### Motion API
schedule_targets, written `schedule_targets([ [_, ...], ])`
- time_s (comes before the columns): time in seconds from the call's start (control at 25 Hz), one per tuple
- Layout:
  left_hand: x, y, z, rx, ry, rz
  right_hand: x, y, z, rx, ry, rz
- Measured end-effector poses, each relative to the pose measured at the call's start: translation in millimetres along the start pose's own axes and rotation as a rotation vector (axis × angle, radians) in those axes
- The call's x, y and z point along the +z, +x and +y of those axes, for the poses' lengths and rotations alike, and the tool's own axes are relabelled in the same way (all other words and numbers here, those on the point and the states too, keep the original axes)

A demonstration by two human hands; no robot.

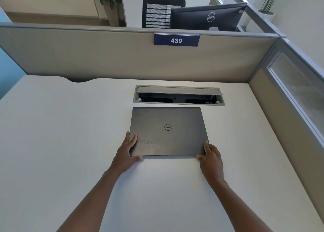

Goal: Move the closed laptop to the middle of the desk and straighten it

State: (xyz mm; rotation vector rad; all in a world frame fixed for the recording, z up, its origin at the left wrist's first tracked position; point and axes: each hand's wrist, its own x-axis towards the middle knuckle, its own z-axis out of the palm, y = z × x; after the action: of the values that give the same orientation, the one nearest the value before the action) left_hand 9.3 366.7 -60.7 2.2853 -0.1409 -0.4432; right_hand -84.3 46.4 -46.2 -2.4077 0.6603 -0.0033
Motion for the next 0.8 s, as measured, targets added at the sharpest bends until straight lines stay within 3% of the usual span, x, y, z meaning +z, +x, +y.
schedule_targets([
  [0.8, 3.0, 0.0, 0.0, 0.024, -0.002, 0.019, 0.0, 0.0, 5.5, -0.049, -0.073, 0.021],
])
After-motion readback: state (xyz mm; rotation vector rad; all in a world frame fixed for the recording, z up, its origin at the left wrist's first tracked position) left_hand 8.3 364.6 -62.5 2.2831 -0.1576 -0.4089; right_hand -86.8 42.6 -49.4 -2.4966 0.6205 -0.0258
